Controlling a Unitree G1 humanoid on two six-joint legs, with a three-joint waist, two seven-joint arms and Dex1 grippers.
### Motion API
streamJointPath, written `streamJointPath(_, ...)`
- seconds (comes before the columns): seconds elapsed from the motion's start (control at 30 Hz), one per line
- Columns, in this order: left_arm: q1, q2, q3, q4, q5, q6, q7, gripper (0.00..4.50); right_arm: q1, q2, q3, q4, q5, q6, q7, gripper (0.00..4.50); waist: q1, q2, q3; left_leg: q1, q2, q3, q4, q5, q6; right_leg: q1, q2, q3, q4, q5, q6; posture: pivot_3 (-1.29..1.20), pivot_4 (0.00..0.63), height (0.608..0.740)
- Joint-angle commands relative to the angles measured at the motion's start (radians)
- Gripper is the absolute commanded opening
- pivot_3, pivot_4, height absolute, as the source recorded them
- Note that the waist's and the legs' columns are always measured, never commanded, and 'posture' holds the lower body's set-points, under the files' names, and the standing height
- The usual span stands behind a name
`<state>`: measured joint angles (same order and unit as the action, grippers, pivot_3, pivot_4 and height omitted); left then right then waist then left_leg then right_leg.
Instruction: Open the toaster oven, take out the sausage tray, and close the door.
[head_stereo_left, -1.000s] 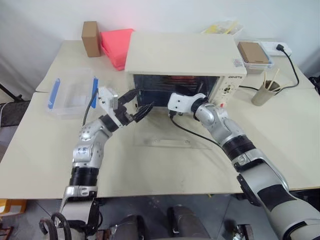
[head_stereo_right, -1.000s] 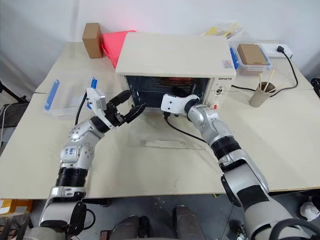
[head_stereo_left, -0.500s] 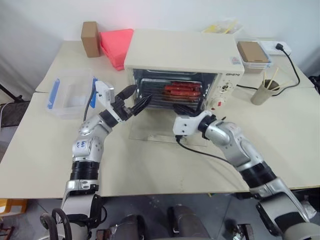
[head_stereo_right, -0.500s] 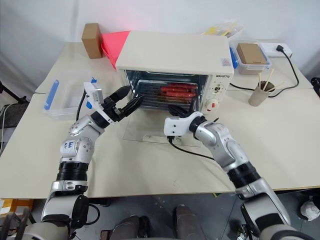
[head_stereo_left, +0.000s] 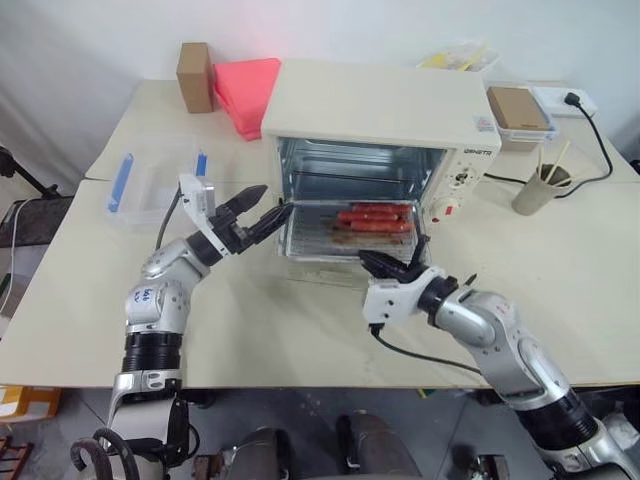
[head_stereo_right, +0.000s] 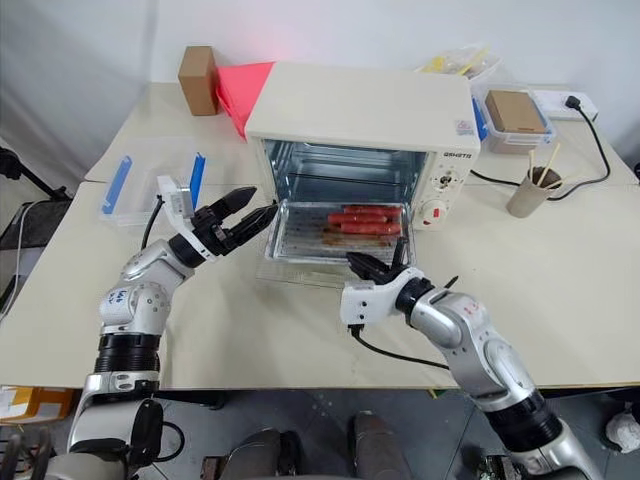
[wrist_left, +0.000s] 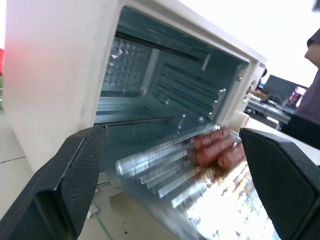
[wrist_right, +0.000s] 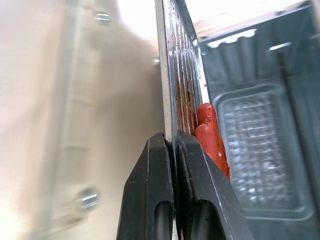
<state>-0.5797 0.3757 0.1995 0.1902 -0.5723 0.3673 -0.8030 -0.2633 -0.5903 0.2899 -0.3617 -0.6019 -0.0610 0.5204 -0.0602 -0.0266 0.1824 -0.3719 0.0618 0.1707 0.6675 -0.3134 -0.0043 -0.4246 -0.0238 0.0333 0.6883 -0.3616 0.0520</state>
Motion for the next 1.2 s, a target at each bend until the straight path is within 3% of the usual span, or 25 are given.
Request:
streamJointPath(0.03, 0.023, 0.047, 0.055, -0.086, -0.091, 0.105, -0.007, 4.50, 0.009, -0.022, -0.051, -0.077, 0.012, -0.022, 0.003, 0.09, 0.000, 0.000, 0.000, 0.000, 0.000, 0.000, 0.000, 0.000, 0.000, 0.000, 0.000, 0.000, 0.000, 0.000, 0.000, 0.00, 0.150, 0.740)
streamJointPath(0.17, 0.034, 0.119, 0.102, -0.108, -0.229, 0.339, -0.006, 4.50, 0.003, -0.035, -0.060, -0.062, 0.022, -0.052, 0.005, 0.09, 0.000, 0.000, 0.000, 0.001, 0.000, 0.000, 0.000, 0.000, 0.000, 0.000, 0.000, 0.000, 0.001, 0.000, -0.001, 0.00, 0.150, 0.740)
streamJointPath(0.27, 0.026, 0.208, 0.180, -0.060, -0.367, 0.652, 0.083, 4.50, -0.035, -0.035, -0.063, -0.028, 0.027, -0.097, -0.014, 0.09, -0.002, 0.000, 0.000, 0.001, 0.000, 0.000, 0.001, 0.000, 0.000, 0.000, 0.000, 0.000, 0.001, 0.000, -0.001, 0.00, 0.150, 0.740)
streamJointPath(0.43, -0.061, 0.267, 0.289, 0.091, -0.536, 1.130, 0.218, 4.50, -0.133, -0.009, -0.024, 0.061, 0.029, -0.182, -0.034, 0.09, -0.002, -0.002, 0.001, 0.001, 0.000, -0.001, 0.002, 0.000, 0.000, 0.000, 0.000, -0.001, 0.002, -0.001, -0.002, 0.00, 0.150, 0.740)
streamJointPath(0.57, -0.094, 0.219, 0.348, 0.084, -0.576, 1.235, 0.279, 4.50, -0.199, 0.026, 0.000, 0.129, 0.037, -0.235, -0.044, 0.09, 0.003, -0.002, 0.001, 0.000, 0.000, -0.001, 0.003, 0.000, 0.000, 0.000, -0.001, -0.001, 0.002, -0.001, -0.002, 0.00, 0.150, 0.740)
streamJointPath(0.87, -0.115, 0.118, 0.406, 0.078, -0.587, 1.247, 0.409, 4.50, -0.277, 0.047, 0.039, 0.223, 0.082, -0.333, -0.005, 0.09, -0.002, -0.002, 0.001, 0.000, 0.000, -0.001, 0.006, 0.000, 0.000, 0.000, -0.001, -0.001, 0.006, -0.001, -0.002, 0.00, 0.150, 0.740)
streamJointPath(0.97, -0.125, 0.085, 0.428, 0.095, -0.577, 1.247, 0.447, 4.03, -0.286, 0.053, 0.043, 0.231, 0.092, -0.348, -0.002, 0.09, -0.002, -0.003, 0.001, 0.000, 0.000, -0.002, 0.007, 0.000, 0.000, 0.000, -0.001, -0.001, 0.006, -0.001, -0.002, 0.00, 0.150, 0.740)
streamJointPath(1.2, -0.138, 0.038, 0.468, 0.134, -0.616, 1.247, 0.507, 2.12, -0.293, 0.045, 0.035, 0.240, 0.106, -0.383, 0.004, 0.09, -0.001, -0.003, 0.001, 0.000, 0.000, -0.002, 0.008, 0.000, 0.000, 0.000, -0.001, -0.001, 0.006, -0.001, -0.002, 0.00, 0.150, 0.740)
